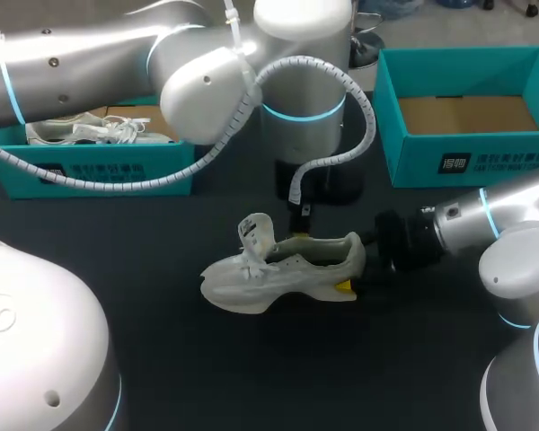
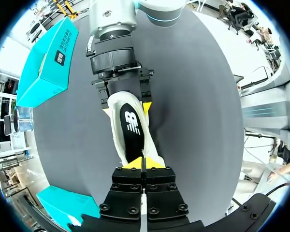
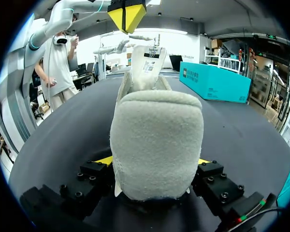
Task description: Take the shoe out of the shoebox, open the shoe tongue, remove and reinsert the insole, then place the shoe into the shoebox
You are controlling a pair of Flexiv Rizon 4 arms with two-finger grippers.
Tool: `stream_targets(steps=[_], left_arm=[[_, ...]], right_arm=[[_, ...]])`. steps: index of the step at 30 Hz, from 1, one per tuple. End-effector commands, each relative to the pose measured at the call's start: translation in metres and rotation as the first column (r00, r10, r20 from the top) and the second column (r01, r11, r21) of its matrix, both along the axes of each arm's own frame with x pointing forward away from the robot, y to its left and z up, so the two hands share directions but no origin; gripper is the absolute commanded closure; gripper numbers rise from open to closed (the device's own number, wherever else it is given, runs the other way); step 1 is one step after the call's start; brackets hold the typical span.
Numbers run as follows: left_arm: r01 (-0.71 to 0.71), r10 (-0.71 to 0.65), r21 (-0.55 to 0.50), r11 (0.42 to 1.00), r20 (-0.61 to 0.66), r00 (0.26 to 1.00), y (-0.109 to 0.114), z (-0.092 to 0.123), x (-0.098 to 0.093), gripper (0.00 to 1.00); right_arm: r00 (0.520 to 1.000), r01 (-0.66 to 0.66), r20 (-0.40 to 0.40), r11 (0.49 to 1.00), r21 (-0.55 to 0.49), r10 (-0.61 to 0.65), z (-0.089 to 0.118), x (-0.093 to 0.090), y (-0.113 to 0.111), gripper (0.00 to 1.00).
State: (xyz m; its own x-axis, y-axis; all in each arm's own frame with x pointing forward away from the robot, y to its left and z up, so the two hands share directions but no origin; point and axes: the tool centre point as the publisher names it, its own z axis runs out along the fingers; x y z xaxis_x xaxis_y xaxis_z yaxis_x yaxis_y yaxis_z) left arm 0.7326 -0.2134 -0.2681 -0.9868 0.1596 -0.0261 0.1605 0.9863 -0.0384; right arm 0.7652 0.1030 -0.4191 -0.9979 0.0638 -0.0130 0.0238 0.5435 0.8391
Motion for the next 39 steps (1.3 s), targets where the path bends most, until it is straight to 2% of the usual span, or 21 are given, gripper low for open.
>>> stream_targets(steps=[1,6,13,22,39], left_arm=[[-0.012,0.012,-0.029,1.000,-0.021,1.000,-0.011,-0.019,0.005,1.00],[-0.024,0.023,-0.065,0.998,-0.022,0.999,-0.019,-0.035,0.009,1.00],[-0.028,0.024,-0.052,0.998,-0.066,0.998,-0.027,-0.063,0.017,1.00],[-0.046,0.043,-0.037,0.998,-0.086,0.995,-0.031,-0.083,0.021,1.00],[-0.055,0.042,-0.050,0.997,-0.221,0.974,-0.019,-0.111,0.006,1.00]], right_arm=[[1.000,0.001,0.000,1.000,-0.004,-0.001,-0.001,0.000,0.002,1.00],[1.000,0.001,0.000,1.000,-0.004,-0.001,-0.001,0.000,0.002,1.00],[1.000,0.001,0.000,1.000,-0.004,-0.001,-0.001,0.000,0.002,1.00],[1.000,0.001,0.000,1.000,-0.004,-0.001,-0.001,0.000,0.002,1.00],[1.000,0.001,0.000,1.000,-0.004,-0.001,-0.001,0.000,0.002,1.00]])
